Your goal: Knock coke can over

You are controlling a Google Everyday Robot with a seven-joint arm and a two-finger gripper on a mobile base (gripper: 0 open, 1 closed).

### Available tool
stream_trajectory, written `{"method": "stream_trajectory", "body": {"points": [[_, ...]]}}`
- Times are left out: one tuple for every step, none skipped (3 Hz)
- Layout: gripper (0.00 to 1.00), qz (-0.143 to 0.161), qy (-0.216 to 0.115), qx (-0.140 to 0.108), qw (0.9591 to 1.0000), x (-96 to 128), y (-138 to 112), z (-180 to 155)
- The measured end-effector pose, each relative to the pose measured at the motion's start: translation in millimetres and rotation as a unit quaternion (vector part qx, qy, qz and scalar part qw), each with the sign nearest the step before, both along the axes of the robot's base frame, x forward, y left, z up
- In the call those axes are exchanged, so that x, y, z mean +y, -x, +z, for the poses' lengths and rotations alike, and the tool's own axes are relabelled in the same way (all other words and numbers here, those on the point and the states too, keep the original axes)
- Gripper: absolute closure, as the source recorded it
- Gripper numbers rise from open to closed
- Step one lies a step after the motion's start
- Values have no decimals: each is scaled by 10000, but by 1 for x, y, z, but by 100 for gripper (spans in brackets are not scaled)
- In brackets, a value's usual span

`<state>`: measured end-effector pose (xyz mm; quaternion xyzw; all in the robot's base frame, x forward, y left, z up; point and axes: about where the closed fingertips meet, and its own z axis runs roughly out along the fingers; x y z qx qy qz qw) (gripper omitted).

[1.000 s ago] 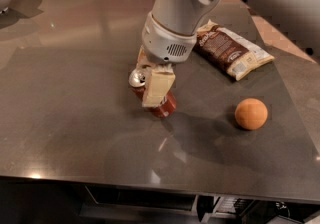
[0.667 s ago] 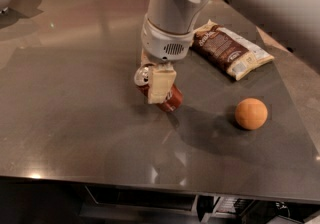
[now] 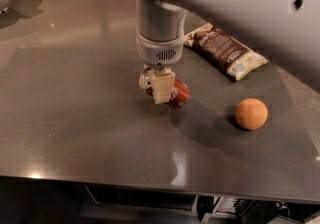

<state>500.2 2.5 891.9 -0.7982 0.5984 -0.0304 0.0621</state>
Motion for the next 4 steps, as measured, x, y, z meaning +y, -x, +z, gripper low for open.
{"method": "stream_trajectory", "body": {"points": [[35, 92, 397, -190, 9990, -2, -2, -8], [12, 175, 638, -219, 9976, -4, -2, -16], [0, 257, 748, -167, 9967, -7, 0, -21], [0, 338, 758, -85, 9965, -9, 4, -24]]}}
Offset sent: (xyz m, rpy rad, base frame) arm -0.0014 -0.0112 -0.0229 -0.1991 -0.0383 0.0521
